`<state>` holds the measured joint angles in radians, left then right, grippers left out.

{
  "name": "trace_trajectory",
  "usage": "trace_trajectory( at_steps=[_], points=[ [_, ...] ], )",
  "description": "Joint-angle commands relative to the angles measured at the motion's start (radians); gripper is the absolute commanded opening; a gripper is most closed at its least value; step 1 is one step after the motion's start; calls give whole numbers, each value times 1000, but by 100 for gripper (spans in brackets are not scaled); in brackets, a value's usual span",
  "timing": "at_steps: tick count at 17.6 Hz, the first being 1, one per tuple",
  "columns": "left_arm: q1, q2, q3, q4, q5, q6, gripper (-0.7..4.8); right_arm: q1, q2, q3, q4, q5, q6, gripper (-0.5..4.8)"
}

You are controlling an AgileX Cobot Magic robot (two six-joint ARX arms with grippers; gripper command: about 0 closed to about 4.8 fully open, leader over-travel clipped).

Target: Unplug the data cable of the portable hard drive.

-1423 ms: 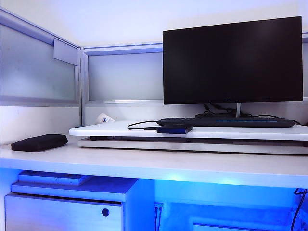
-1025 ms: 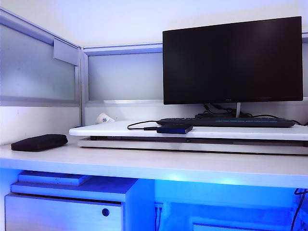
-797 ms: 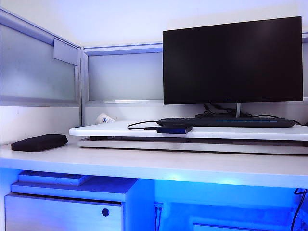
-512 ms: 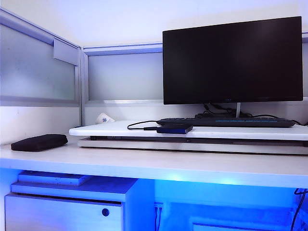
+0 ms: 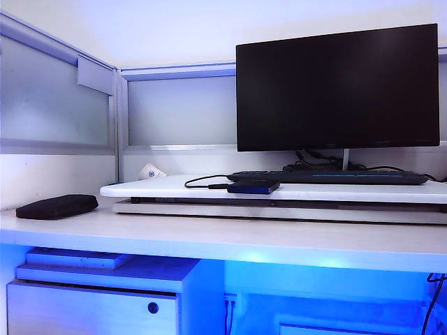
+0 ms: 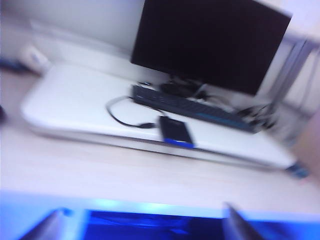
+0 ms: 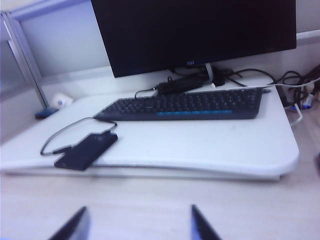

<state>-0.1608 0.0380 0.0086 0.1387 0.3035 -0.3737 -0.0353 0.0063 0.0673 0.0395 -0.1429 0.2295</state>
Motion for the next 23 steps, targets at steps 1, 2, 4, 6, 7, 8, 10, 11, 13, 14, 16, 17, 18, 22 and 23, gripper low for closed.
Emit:
trace_trajectory(
  at_steps=[1,2,4,6,7,8,10,11,13,14,16,17,18,22,23],
  points=[
    [1,1,2,18,28,-220,479,0,0,32,10,-1,33,301],
    [0,1,4,29,41,-320,479,0,0,43,10,-1,49,380],
    [0,1,28,37,60,-420,479,0,0,65,10,-1,90,468],
    [1,3,73,42,57,-475,479,0,0,87,11,4,121,468],
    [1,4,93,50,56,-494,479,0,1,96,14,5,130,468],
    [1,10,110,63,56,-523,479,0,2,101,21,10,145,468],
    [1,52,142,123,56,-591,479,0,2,101,67,11,192,468],
    [1,78,152,151,56,-612,479,0,2,101,79,11,198,468],
    [0,175,181,235,62,-631,479,0,2,105,96,11,224,469],
    [0,253,208,290,79,-629,479,0,8,116,93,11,225,469],
    [0,409,272,360,105,-629,479,0,28,146,94,11,224,469],
    [0,478,303,377,118,-629,479,0,39,156,96,12,224,469],
    [0,605,362,408,156,-633,479,0,74,182,106,14,224,469],
    [0,951,515,631,291,-845,479,1,244,266,143,2,219,469],
    [-5,1029,536,728,305,-912,479,1,303,289,160,-4,207,469]
  ],
)
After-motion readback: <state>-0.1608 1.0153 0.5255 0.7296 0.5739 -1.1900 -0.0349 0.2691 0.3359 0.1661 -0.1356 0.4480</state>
